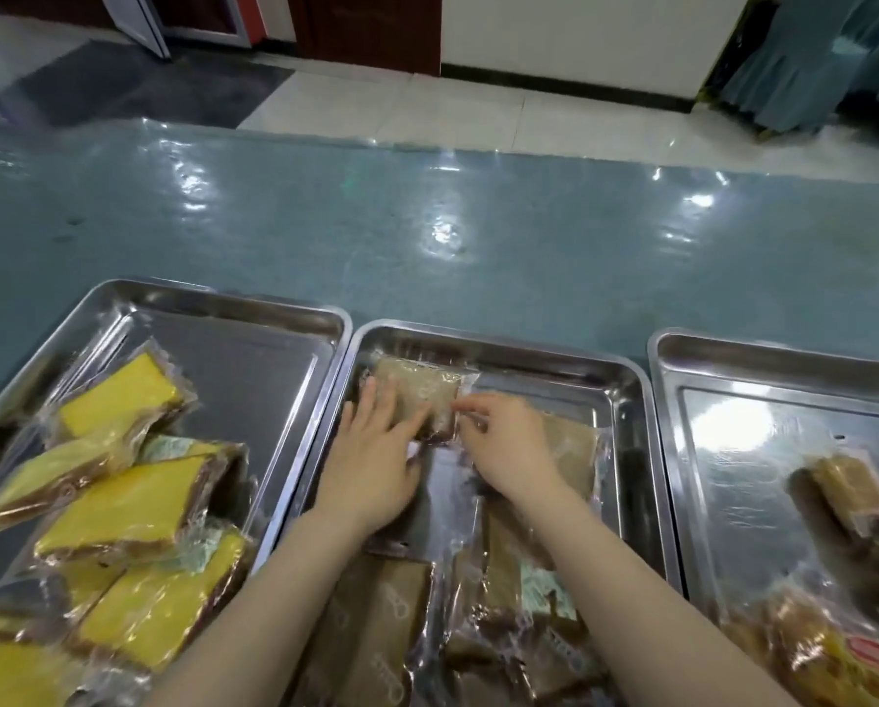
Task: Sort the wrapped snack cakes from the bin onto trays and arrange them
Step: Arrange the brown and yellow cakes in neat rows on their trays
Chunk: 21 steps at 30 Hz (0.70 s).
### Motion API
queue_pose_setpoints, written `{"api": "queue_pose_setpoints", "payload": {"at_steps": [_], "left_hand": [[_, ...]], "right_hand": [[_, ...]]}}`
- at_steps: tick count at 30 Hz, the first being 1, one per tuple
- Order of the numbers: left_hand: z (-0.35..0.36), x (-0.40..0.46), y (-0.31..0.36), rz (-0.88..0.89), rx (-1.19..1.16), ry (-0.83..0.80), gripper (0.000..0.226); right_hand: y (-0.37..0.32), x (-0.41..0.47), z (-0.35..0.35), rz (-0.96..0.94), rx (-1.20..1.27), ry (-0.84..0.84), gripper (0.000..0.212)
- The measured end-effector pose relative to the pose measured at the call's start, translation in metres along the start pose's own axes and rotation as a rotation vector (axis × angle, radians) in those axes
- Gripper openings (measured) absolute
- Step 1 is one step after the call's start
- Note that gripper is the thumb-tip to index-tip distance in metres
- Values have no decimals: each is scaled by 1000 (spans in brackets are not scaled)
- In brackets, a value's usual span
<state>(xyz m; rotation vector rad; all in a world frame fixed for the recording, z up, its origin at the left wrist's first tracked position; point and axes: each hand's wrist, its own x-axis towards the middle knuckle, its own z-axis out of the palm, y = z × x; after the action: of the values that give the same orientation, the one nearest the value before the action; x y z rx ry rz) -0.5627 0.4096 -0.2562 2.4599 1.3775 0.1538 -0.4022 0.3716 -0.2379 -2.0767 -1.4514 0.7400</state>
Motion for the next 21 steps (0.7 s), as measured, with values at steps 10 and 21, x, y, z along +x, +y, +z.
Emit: {"api": "queue_pose_setpoints", "payload": {"at_steps": [10, 21], "left_hand": [[35, 11, 14, 34, 107, -153, 74], [12, 0, 17, 17, -335, -89, 80]], "right_hand": [[44, -40, -21, 134, -298, 151, 32], [58, -22, -28, -14, -183, 120, 36]]}}
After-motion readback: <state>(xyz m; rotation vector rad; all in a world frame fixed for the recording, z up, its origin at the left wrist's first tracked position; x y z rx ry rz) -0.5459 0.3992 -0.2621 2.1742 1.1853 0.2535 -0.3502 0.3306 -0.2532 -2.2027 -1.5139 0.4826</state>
